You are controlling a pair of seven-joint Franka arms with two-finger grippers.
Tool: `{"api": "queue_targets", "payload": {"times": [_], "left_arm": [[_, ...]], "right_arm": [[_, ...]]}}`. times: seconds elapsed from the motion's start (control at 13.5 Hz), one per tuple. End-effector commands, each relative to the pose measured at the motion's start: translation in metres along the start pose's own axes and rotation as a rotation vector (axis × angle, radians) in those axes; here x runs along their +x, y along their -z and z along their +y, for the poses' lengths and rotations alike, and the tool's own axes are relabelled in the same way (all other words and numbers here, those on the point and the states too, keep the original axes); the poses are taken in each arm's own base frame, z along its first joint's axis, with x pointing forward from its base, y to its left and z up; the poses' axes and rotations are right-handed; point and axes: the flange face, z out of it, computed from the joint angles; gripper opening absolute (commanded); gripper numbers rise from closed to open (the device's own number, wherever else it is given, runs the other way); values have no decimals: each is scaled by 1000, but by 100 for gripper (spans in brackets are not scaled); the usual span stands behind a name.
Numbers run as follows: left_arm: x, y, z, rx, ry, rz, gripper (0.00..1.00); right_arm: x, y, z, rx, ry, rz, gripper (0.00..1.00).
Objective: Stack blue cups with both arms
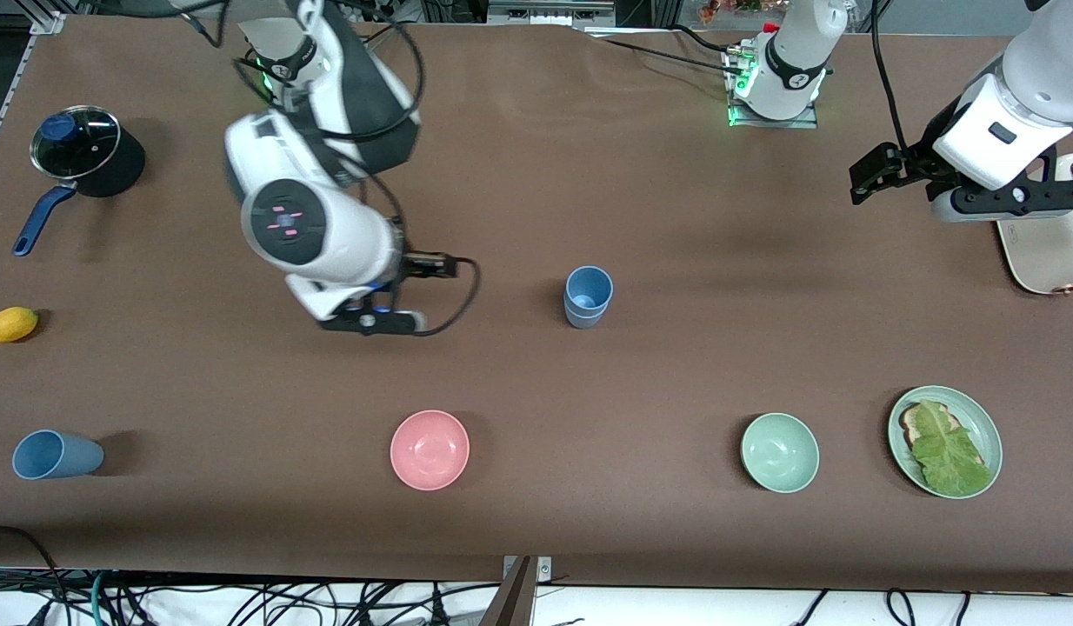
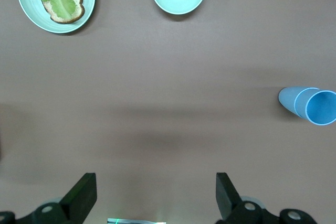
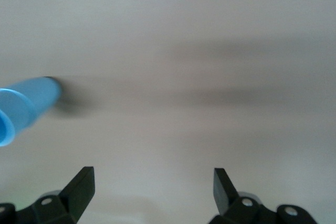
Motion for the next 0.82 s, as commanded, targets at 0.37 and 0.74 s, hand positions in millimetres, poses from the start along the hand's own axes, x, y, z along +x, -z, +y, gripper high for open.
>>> {"api": "queue_targets", "payload": {"times": [0.37, 0.74], "left_arm": [[-4, 4, -1, -7, -16, -2, 100], [-4, 4, -1, -7, -14, -2, 100]], "right_arm": [[-20, 45, 168, -68, -67, 28, 100], [-72, 76, 216, -63, -73, 89, 100]]}}
